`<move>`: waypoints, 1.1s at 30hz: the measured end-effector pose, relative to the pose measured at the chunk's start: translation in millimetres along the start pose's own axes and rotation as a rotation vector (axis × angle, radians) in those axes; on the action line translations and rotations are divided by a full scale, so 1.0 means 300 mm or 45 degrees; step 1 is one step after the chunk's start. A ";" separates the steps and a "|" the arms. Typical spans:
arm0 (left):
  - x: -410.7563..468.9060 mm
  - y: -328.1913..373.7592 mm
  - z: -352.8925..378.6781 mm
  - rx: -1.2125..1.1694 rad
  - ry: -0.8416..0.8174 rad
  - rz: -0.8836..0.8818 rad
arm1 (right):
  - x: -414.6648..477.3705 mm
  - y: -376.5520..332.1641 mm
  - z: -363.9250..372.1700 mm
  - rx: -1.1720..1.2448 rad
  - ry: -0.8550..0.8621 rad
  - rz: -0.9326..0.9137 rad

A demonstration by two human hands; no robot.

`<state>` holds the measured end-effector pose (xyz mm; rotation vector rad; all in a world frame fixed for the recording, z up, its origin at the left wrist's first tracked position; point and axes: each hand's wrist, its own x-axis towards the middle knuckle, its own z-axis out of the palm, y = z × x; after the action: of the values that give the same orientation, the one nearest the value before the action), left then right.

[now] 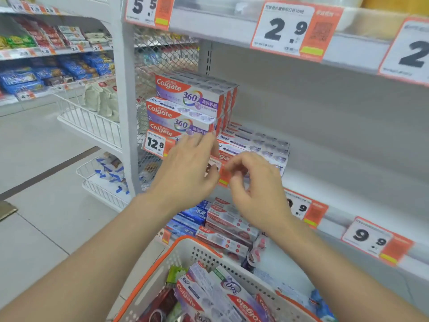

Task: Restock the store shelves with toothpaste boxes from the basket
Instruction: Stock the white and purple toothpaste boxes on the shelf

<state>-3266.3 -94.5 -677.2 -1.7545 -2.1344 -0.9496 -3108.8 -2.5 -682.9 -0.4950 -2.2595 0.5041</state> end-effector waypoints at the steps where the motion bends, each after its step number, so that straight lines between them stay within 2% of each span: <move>1: -0.034 0.009 0.000 -0.064 -0.179 -0.005 | -0.055 -0.005 -0.012 -0.011 -0.100 0.040; 4: -0.141 0.060 0.021 -0.019 -0.702 0.050 | -0.204 -0.002 -0.034 -0.169 -0.532 0.162; 6: -0.215 0.103 0.057 0.123 -1.038 0.068 | -0.282 -0.002 -0.042 -0.385 -0.865 0.133; 8: -0.289 0.131 0.114 0.239 -1.324 0.030 | -0.342 0.004 -0.049 -0.551 -1.098 0.065; 10: -0.359 0.150 0.177 0.323 -1.520 0.033 | -0.377 0.009 -0.055 -0.590 -1.170 0.006; 13: -0.450 0.163 0.283 0.451 -1.713 0.075 | -0.421 0.027 -0.063 -0.595 -1.208 0.065; 17: -0.537 0.164 0.417 0.546 -1.650 0.122 | -0.455 0.072 -0.085 -0.625 -1.306 0.152; 19: -0.579 0.165 0.463 0.591 -1.701 0.165 | -0.461 0.090 -0.100 -0.621 -1.339 0.191; 22: -0.632 0.173 0.512 0.596 -1.795 0.022 | -0.468 0.103 -0.116 -0.605 -1.385 0.212; 25: -0.671 0.157 0.555 0.593 -1.652 -0.037 | -0.473 0.097 -0.129 -0.620 -1.481 0.227; 29: -0.695 0.104 0.572 0.678 -1.501 0.075 | -0.481 0.076 -0.136 -0.620 -1.565 0.183; 33: -0.721 0.091 0.568 0.722 -1.454 0.159 | -0.472 0.060 -0.130 -0.585 -1.580 0.176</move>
<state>-3145.3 -162.2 -916.6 -2.2647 -2.3591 0.8787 -2985.7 -49.1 -750.7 -0.6720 -3.5961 0.3906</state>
